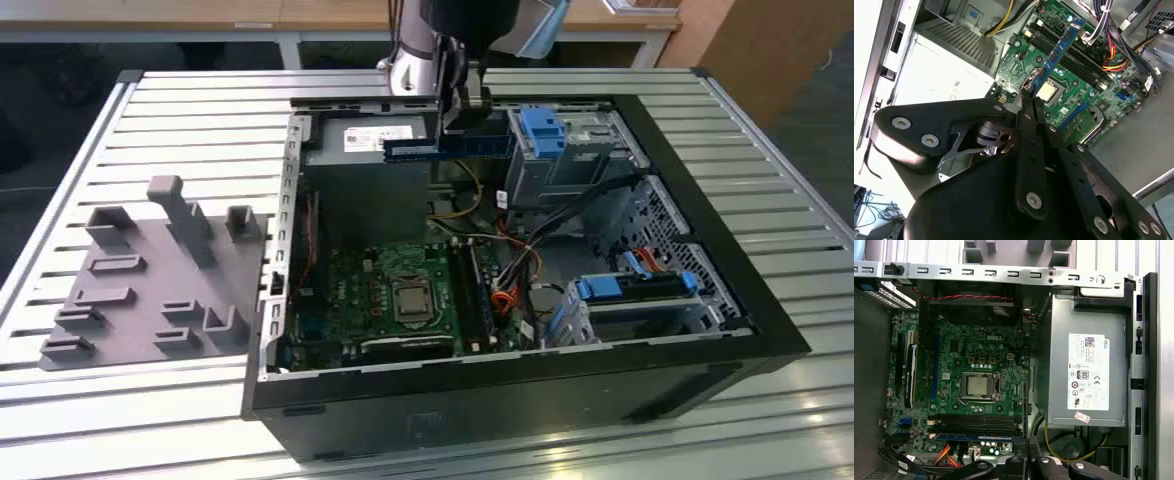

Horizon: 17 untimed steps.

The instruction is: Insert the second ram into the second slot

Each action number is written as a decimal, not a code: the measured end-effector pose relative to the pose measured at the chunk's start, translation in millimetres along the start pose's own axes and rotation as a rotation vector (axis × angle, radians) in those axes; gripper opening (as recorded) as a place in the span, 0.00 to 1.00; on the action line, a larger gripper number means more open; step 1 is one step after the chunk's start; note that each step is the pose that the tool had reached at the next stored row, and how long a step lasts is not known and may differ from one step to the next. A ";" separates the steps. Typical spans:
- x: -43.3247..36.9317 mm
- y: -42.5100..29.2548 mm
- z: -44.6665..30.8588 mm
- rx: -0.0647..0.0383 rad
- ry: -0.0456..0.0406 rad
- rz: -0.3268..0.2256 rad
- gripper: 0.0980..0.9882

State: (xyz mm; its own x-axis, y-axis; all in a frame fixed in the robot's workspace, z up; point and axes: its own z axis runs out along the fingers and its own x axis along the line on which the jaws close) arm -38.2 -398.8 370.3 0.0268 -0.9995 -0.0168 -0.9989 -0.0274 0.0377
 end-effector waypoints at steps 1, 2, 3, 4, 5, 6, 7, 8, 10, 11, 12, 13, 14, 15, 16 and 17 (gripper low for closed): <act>0.0 0.0 0.0 0.000 -0.0001 0.000 0.04; 0.0 0.0 0.0 0.000 0.0000 0.000 0.04; 0.0 0.0 0.0 0.000 -0.0001 0.000 0.04; 0.0 0.0 0.0 0.000 -0.0001 0.000 0.04; 0.2 0.1 0.0 0.000 0.0001 0.000 0.04; 0.6 0.1 -0.1 0.000 0.0001 0.000 0.04; 0.9 0.1 0.0 0.000 0.0000 0.000 0.04; 0.9 0.0 0.0 0.000 0.0000 0.000 0.04; 1.3 0.0 0.0 0.000 -0.0001 0.000 0.04; 1.5 0.1 0.0 0.000 -0.0001 0.000 0.04; 1.6 0.1 0.0 0.000 0.0000 0.000 0.04; 1.9 0.1 0.0 0.000 -0.0001 0.000 0.04; 2.3 0.1 0.0 0.000 -0.0001 0.000 0.04; 2.6 0.1 -0.1 0.000 0.0000 0.000 0.04; 2.8 0.1 0.0 0.000 -0.0001 0.000 0.04; 3.1 0.1 0.0 0.000 -0.0001 0.000 0.04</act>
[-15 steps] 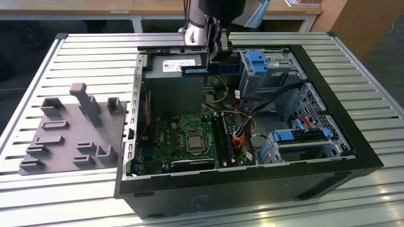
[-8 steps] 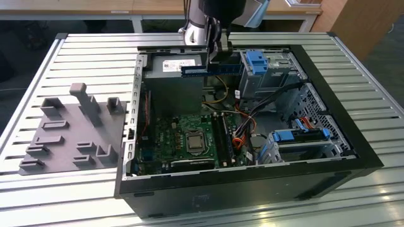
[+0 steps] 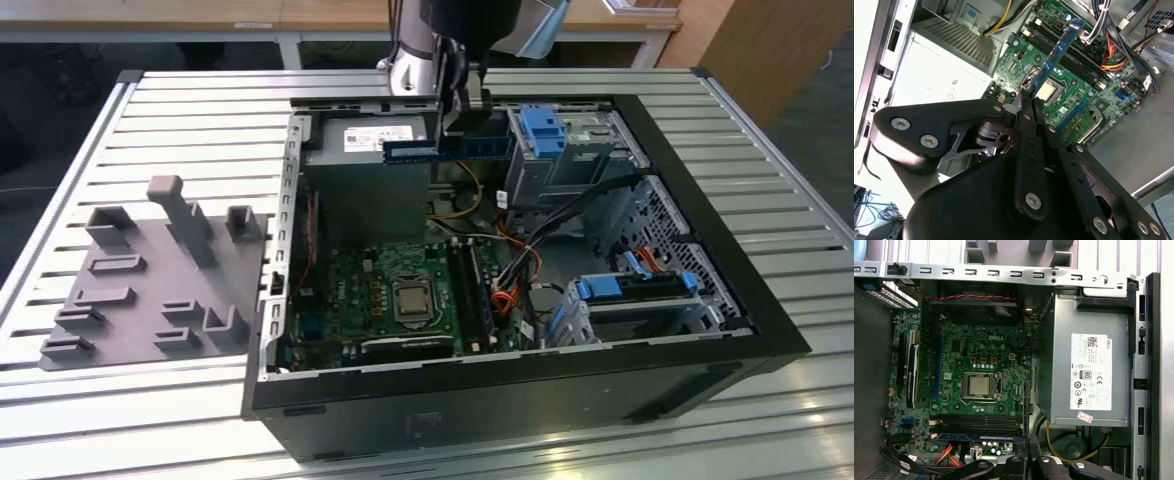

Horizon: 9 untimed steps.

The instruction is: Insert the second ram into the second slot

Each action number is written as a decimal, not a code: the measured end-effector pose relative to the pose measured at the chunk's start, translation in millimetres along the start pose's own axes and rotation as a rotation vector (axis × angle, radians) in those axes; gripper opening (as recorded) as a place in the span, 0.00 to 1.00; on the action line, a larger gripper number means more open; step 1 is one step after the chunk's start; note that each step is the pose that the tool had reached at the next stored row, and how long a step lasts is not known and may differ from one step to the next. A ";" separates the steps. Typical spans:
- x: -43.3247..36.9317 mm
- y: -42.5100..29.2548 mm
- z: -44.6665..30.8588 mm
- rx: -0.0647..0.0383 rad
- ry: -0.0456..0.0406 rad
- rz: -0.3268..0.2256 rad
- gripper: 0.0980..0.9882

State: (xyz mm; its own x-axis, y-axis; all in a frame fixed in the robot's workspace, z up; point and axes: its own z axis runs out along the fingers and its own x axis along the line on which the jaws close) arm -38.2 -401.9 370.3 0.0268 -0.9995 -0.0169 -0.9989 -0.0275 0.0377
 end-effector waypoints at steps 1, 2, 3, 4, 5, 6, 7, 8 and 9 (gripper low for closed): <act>0.1 0.0 0.0 0.000 0.0000 0.000 0.04; 0.2 0.0 0.0 0.000 0.0001 0.000 0.04; 0.4 0.0 0.0 0.000 0.0000 0.000 0.04; 0.6 0.0 0.0 0.000 0.0000 0.000 0.04; 0.7 0.0 0.0 0.000 0.0000 0.000 0.04; 0.9 0.0 0.0 0.000 0.0000 0.000 0.04; 1.2 0.0 0.0 0.000 0.0000 0.000 0.04; 1.5 0.0 -0.1 0.000 0.0001 0.000 0.04; 1.8 0.0 -0.1 0.000 0.0002 0.000 0.04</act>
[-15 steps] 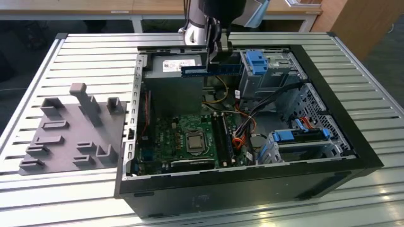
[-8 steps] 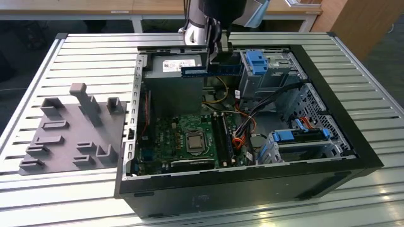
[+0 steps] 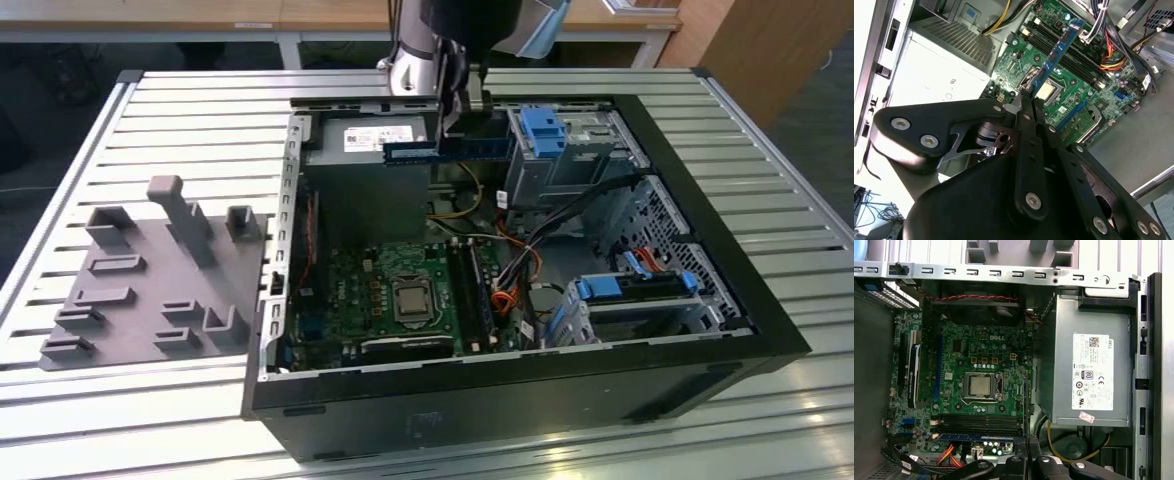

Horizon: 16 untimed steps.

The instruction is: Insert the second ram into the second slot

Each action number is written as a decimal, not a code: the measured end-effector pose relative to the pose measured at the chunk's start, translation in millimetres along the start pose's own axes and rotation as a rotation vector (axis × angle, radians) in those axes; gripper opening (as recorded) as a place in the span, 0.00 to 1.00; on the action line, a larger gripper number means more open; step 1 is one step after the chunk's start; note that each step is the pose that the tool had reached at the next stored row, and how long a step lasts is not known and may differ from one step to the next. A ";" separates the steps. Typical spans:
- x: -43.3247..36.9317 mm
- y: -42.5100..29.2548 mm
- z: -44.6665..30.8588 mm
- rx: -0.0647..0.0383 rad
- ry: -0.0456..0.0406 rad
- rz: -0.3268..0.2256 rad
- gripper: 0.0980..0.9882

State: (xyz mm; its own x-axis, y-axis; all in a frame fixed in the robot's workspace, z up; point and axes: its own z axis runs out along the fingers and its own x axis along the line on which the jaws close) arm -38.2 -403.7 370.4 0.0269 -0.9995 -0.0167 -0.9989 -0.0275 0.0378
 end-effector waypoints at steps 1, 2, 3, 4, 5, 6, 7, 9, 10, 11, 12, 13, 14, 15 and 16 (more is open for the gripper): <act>0.3 0.0 0.1 0.000 -0.0002 0.000 0.04; 0.6 0.0 0.0 0.000 -0.0001 0.000 0.04; 0.9 0.0 0.0 0.000 -0.0001 0.000 0.04; 1.2 0.1 0.1 0.000 -0.0002 0.000 0.04; 1.5 0.1 0.1 0.000 -0.0002 0.000 0.04; 1.7 0.1 0.0 0.000 -0.0002 0.000 0.04; 1.9 0.1 0.0 0.000 -0.0001 0.000 0.04; 2.3 0.1 0.0 0.000 -0.0001 0.000 0.04; 2.5 0.1 0.0 0.000 0.0000 0.000 0.04; 2.7 0.1 0.0 0.000 -0.0001 0.000 0.04; 2.9 0.1 0.0 0.000 0.0000 0.000 0.04; 3.1 0.1 0.0 0.000 0.0000 0.000 0.04; 3.3 0.1 0.0 0.000 -0.0001 0.000 0.04; 3.5 0.1 0.0 0.000 -0.0001 0.000 0.04; 3.8 0.1 0.0 0.000 0.0000 0.000 0.04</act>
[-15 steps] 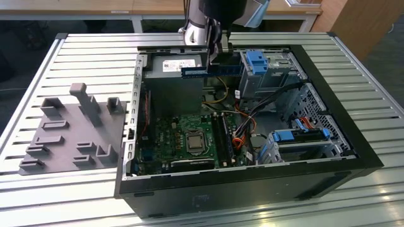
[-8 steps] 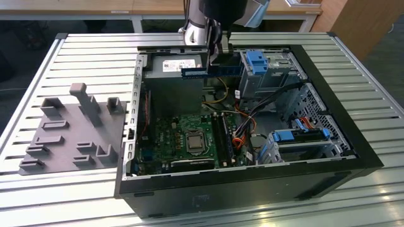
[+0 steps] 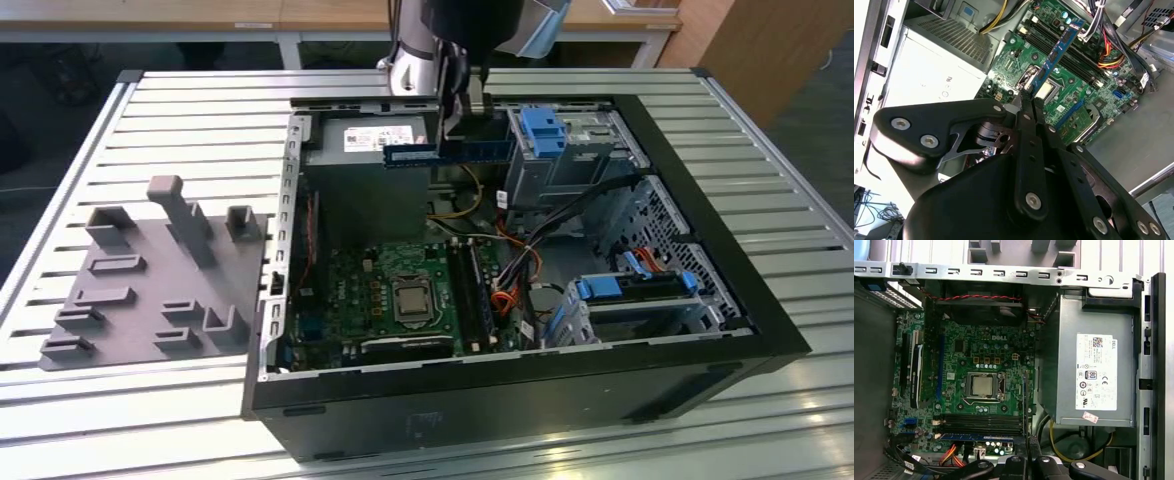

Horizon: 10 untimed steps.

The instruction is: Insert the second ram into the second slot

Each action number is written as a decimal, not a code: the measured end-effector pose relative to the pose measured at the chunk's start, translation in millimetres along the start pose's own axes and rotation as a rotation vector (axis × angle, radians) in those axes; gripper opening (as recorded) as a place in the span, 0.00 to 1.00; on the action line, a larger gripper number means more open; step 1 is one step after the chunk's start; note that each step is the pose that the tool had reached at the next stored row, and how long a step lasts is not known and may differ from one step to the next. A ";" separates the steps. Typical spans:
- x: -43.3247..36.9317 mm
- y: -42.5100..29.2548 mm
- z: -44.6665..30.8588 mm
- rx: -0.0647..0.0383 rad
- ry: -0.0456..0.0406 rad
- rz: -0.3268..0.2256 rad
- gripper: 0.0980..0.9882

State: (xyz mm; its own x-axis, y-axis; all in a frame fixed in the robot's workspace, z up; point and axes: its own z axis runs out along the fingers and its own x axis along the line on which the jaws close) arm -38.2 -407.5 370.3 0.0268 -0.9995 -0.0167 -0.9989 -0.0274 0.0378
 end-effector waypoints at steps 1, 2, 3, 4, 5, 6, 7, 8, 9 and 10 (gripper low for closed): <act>0.3 0.0 0.0 0.000 0.0000 0.000 0.04; 0.6 0.0 0.0 0.000 -0.0001 0.000 0.04; 1.0 0.0 0.0 0.000 0.0000 0.000 0.04; 1.4 0.0 0.0 0.000 0.0000 0.000 0.04; 1.8 0.0 0.0 0.000 -0.0001 0.000 0.04; 2.2 0.1 0.0 0.000 -0.0001 0.000 0.04; 2.6 0.1 0.0 0.000 -0.0001 0.000 0.04; 3.1 0.1 0.0 0.000 -0.0001 0.000 0.04; 3.5 0.1 0.0 0.000 -0.0001 0.000 0.04; 4.0 0.1 0.0 0.000 -0.0002 0.000 0.04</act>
State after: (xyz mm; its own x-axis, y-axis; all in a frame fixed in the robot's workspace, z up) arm -38.2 -411.5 370.3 0.0268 -0.9995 -0.0169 -0.9989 -0.0274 0.0377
